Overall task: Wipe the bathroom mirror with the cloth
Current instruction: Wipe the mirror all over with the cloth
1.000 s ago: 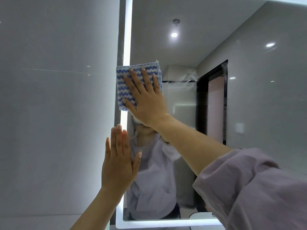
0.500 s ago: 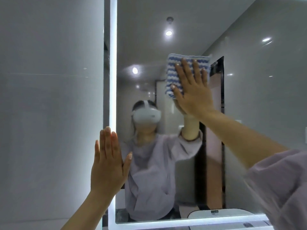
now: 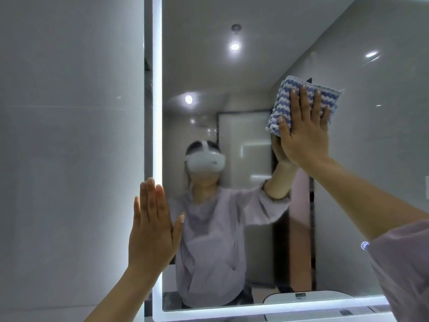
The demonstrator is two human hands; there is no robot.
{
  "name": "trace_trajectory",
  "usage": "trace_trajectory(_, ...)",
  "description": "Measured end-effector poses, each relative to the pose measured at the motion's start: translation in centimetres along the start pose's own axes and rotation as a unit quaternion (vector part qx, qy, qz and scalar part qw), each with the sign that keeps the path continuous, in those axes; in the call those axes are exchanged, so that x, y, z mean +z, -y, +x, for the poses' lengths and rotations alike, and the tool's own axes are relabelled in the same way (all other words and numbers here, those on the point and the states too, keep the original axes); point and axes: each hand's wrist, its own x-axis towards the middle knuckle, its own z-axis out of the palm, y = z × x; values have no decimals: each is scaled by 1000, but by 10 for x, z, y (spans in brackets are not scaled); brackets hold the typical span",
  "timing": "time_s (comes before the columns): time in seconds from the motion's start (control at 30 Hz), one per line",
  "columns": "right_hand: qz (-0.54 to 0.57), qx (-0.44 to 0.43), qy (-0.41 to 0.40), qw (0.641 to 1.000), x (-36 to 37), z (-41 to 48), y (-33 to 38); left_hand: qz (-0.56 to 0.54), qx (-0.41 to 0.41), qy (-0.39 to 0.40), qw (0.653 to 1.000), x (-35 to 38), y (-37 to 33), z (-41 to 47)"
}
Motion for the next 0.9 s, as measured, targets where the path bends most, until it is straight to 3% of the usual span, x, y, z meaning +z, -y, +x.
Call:
trace_trajectory(0.3, 6, -72, 11, 997, 10, -4, 97, 6, -3, -5, 1000, 6, 2, 0)
trace_trajectory(0.6, 13, -197, 37, 980, 23, -11, 218, 13, -16, -3, 1000, 8, 2, 2)
trace_trajectory(0.9, -7, -249, 58, 967, 17, -7, 216, 12, -11, -10, 1000, 4, 2, 2)
